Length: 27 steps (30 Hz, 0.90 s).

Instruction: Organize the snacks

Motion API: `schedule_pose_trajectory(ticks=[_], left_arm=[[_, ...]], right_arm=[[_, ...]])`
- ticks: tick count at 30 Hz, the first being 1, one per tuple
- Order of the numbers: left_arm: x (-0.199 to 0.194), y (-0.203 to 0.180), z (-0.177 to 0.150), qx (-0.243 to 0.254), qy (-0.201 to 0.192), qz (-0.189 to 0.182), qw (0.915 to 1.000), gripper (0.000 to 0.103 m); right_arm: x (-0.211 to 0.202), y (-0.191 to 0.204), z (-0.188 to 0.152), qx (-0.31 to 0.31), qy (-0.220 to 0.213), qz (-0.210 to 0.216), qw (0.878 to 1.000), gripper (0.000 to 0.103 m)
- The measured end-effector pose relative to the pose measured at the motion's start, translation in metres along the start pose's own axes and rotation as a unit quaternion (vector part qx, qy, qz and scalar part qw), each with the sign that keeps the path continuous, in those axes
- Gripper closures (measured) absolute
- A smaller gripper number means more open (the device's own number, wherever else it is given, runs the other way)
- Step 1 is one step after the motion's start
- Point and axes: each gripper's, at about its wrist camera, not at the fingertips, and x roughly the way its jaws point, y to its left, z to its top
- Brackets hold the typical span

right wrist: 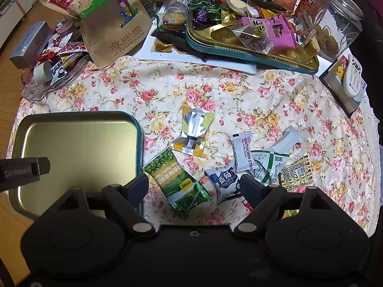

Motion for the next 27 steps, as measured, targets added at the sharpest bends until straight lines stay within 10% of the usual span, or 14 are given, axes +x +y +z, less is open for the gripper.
schedule_pose_trajectory(ticks=[27], left_arm=[[-0.0009, 0.0012, -0.0001, 0.001, 0.001, -0.001, 1.0000, 0.067]], right_arm=[[0.0001, 0.0057, -0.0022, -0.009, -0.003, 0.011, 1.000, 0.027]])
